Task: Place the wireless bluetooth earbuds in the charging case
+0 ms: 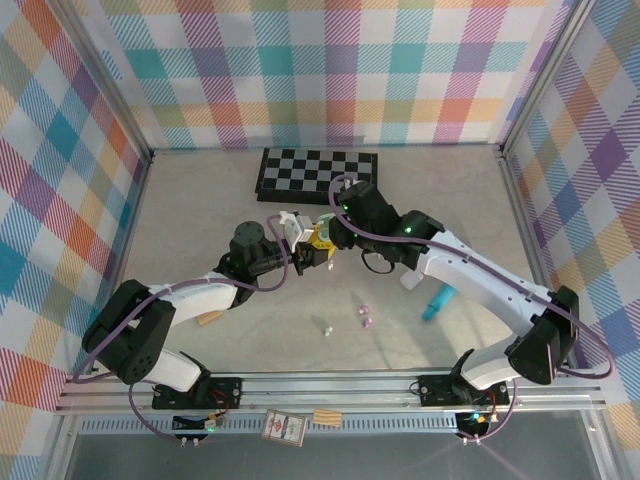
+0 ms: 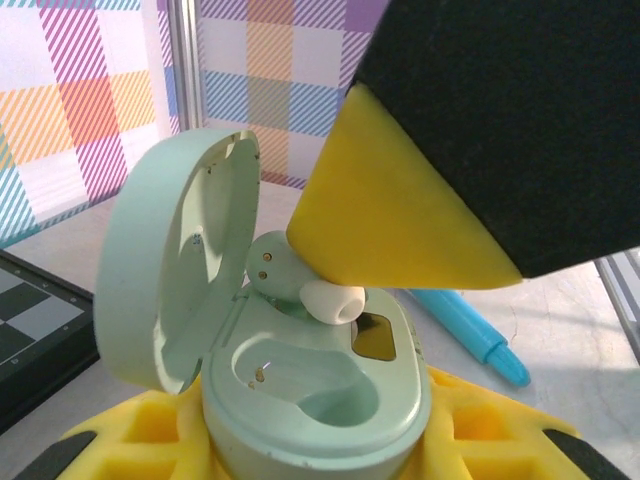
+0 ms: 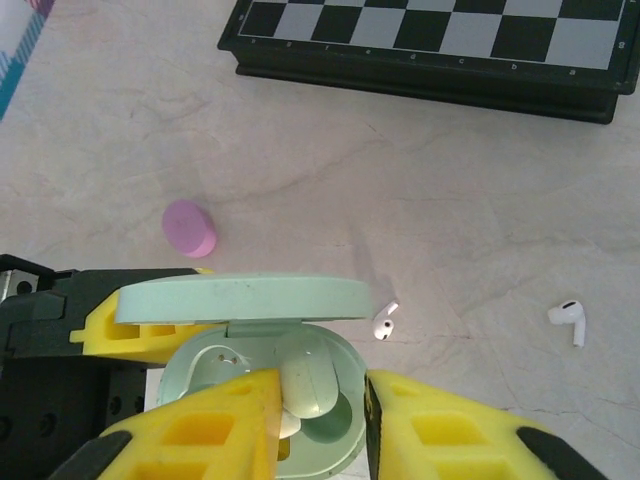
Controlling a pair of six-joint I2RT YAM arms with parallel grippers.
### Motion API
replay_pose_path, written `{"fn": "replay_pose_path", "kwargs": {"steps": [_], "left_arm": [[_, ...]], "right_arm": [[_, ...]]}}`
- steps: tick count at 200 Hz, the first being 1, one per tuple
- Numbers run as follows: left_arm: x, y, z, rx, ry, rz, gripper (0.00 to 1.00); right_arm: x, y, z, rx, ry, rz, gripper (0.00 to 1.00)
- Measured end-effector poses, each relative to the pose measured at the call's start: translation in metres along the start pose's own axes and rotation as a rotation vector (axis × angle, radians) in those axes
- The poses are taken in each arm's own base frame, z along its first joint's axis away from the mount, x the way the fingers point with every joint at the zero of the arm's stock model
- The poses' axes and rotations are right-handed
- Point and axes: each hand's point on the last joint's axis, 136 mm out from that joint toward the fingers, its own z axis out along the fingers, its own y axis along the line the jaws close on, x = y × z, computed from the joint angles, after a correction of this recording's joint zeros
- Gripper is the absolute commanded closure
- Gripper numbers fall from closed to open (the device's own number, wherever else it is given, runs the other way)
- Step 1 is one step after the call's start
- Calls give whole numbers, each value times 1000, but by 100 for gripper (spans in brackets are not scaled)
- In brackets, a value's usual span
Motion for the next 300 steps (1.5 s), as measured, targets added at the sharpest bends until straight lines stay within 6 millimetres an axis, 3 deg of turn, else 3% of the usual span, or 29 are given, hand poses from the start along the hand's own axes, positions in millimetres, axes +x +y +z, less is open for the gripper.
{"fn": "replay_pose_path", "kwargs": {"steps": [76,127,184,246,300], "left_arm": [[-19,-5,-2,29,-66,1,71],[-26,-8,-4,53,-93,-4,71],[-27,-12,-4,79,-95,-14,71],[-27,-14,-5,93,-93,-16,71],[-26,-14,-4,92,-91,-18,71]], "right_arm": [[-8,3,-23,-57,-60,9,58],[-11,4,-27,-98,-80,23,56],[-13,6,-26,-133,-88,39,63],[-17,8,-27,-149,-99,42,58],[-18,8,-27,-152,-99,44,66]]}}
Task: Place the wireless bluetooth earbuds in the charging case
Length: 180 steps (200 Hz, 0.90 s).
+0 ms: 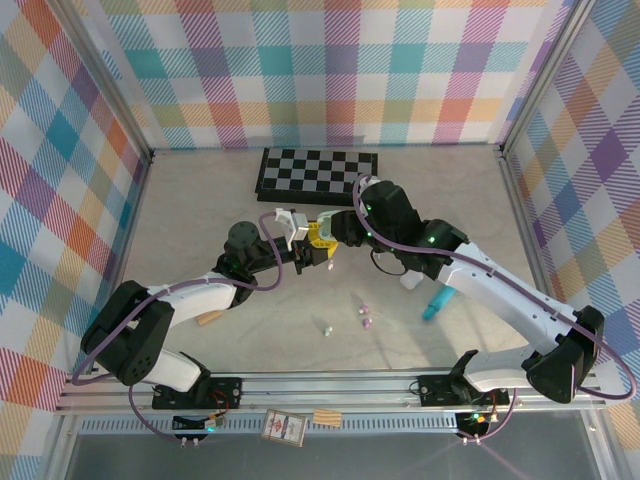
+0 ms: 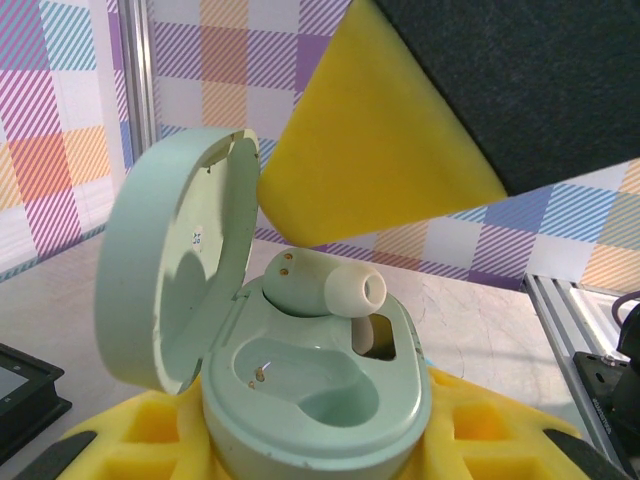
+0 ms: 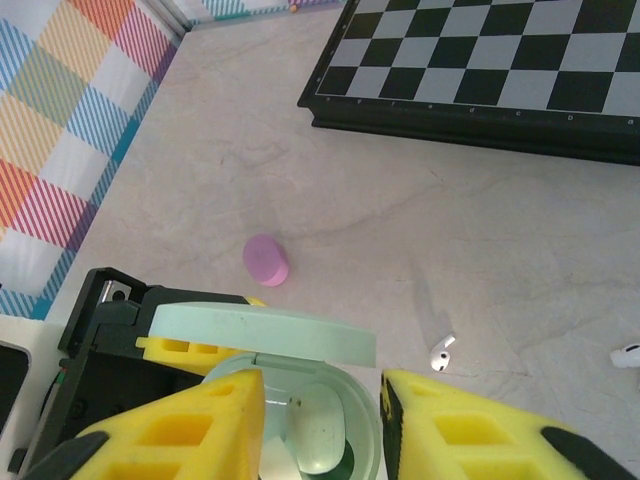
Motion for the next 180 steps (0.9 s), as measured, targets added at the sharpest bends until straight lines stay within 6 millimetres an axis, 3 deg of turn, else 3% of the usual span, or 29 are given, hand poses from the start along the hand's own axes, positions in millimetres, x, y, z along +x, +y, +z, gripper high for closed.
{"fn": "replay_pose_path", "kwargs": {"steps": [100,180], "left_arm": [[8,7,-1,-27,28,-25,71],[12,9,-2,-36,41,-29,71]], "right_arm": [[12,5,17,-9,113,-19,70],[13,4,19,7,136,-53,86]]}}
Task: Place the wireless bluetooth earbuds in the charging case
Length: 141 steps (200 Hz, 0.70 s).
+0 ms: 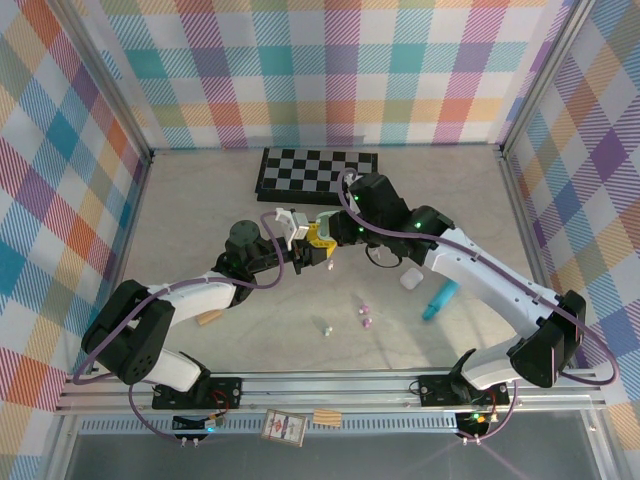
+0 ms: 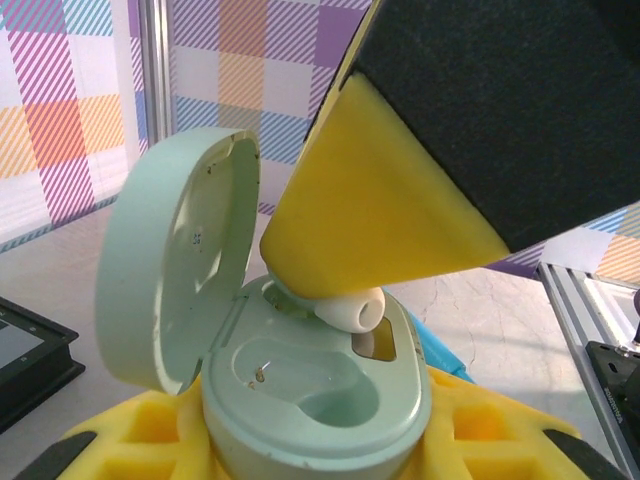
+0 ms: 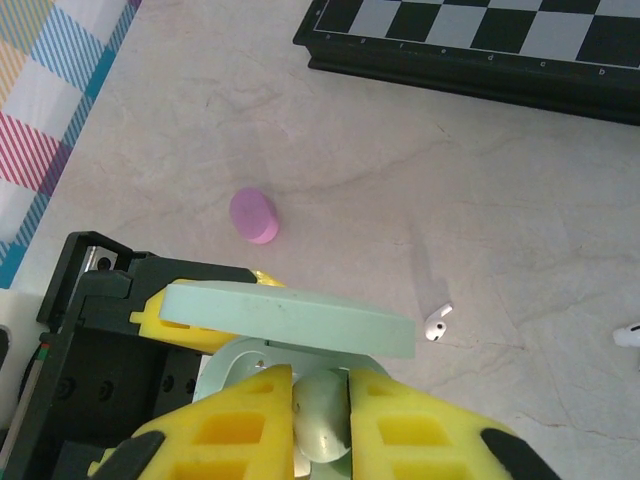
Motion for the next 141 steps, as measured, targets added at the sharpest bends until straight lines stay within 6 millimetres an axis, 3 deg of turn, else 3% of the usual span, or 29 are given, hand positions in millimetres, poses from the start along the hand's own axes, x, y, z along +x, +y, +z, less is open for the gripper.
{"fn": "replay_pose_path", "kwargs": {"steps": [73,141], "left_arm": [[0,0,0,-2,-1,12,71],[-5,1,2,1,-6,16,71]], "right_arm": [[0,-7,-13,19,-36,-10,87],[-6,-14,-17,68,-69,-144,87]]}}
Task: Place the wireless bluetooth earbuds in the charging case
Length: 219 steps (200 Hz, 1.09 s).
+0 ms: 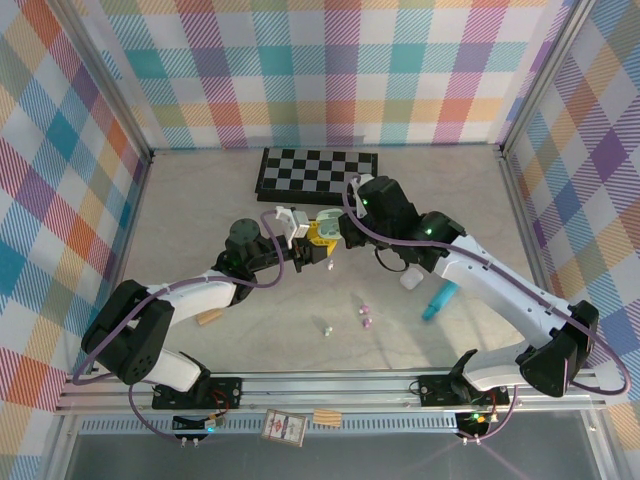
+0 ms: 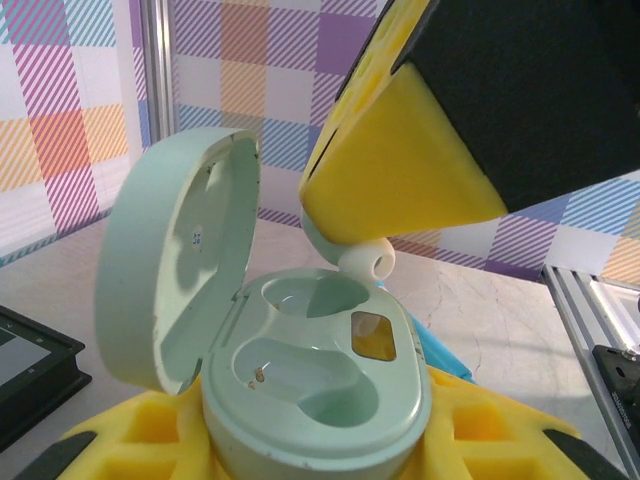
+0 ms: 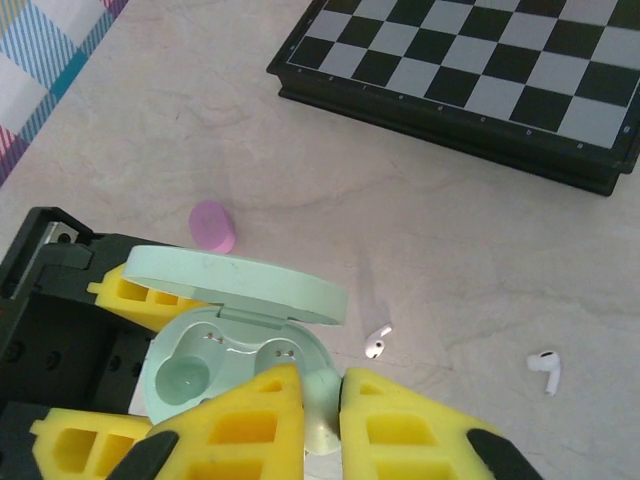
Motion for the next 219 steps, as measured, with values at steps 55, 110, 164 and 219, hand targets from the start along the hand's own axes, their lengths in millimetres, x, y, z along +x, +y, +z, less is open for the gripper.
{"fn": "replay_pose_path", "kwargs": {"steps": [55,110,164,219], "left_arm": [[2,0,0,0,10,-8,71],[5,0,0,-1,19,-17,71],[7,1,0,-4,28,-29,71],[10,1,0,-4,39,-42,71]], "right_arm": [[0,-4,6,33,5,-100,87],[-2,-2,11,56,7,-157,87],[-2,-1,17,100,14,-219,86],[2,3,19,105,31,-252,81]]}}
